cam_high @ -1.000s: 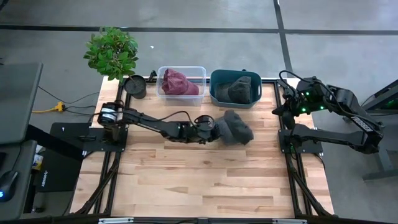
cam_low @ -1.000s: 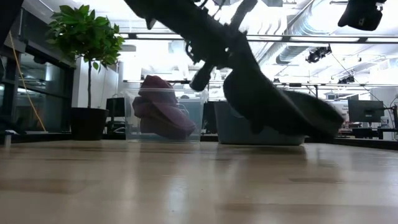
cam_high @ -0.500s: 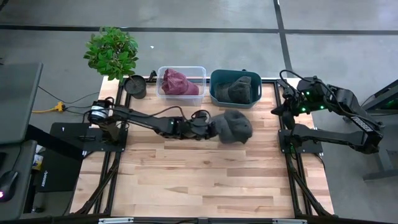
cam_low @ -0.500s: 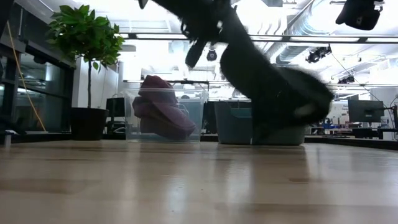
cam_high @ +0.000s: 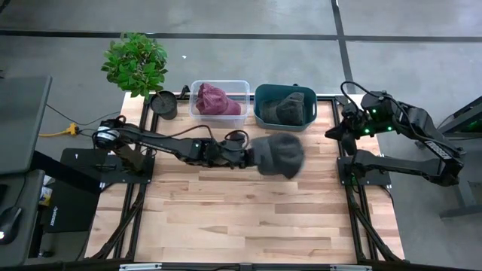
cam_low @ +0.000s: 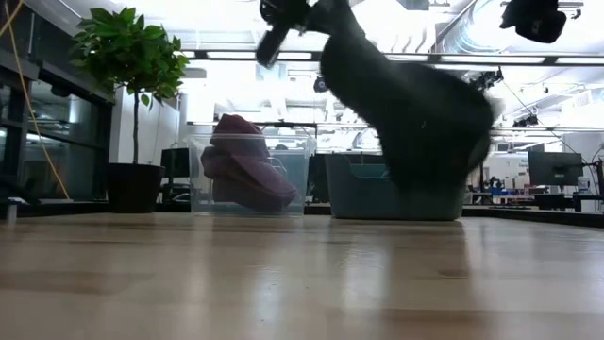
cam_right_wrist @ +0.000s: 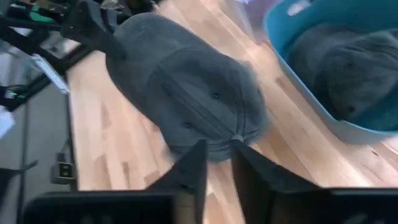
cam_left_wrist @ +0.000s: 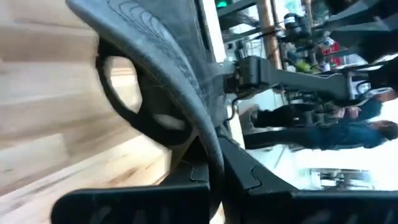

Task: Pick & Place hat
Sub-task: Put the black cap into the blue bin

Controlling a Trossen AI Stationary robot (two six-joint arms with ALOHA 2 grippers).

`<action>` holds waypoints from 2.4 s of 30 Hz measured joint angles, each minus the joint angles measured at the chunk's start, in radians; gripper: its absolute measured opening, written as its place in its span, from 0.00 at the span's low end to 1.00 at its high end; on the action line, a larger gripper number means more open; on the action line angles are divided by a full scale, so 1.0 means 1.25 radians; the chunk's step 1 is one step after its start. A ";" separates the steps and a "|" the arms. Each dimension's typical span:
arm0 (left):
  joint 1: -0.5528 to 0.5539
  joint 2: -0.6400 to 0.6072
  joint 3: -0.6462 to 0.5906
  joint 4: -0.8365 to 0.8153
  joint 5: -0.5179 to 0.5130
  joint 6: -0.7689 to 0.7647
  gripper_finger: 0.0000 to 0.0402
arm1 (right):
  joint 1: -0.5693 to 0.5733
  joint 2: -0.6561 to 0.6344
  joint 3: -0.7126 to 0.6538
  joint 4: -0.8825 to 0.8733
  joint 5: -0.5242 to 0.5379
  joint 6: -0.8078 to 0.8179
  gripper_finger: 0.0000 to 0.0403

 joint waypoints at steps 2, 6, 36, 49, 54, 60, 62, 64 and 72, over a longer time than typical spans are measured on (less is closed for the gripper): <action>0.000 -0.004 0.030 -0.016 -0.002 0.016 0.00 | 0.000 0.000 0.000 0.021 -0.013 0.011 0.23; 0.000 -0.021 0.079 -0.091 -0.023 0.062 0.00 | 0.000 0.000 0.000 0.050 -0.019 0.031 0.41; 0.000 -0.033 0.464 -0.447 -0.181 0.320 0.00 | -0.064 0.187 0.000 0.401 -0.118 0.150 0.63; 0.000 -0.033 0.465 -0.451 -0.172 0.327 0.00 | -0.088 0.230 0.000 0.427 -0.139 0.132 0.66; 0.000 -0.033 0.465 -0.451 -0.172 0.331 0.00 | -0.088 0.240 0.000 0.418 -0.149 0.119 0.73; 0.000 -0.033 0.465 -0.451 -0.171 0.337 0.00 | -0.108 0.240 0.000 0.380 -0.154 0.107 0.77; 0.000 -0.033 0.464 -0.448 -0.171 0.339 0.00 | -0.123 0.240 0.000 0.388 -0.170 0.114 0.77; 0.000 -0.033 0.464 -0.444 -0.164 0.348 0.00 | -0.140 0.240 0.000 0.412 -0.204 0.133 0.77; 0.000 -0.033 0.464 -0.395 -0.137 0.381 0.00 | -0.139 0.279 0.000 0.511 -0.307 0.206 0.77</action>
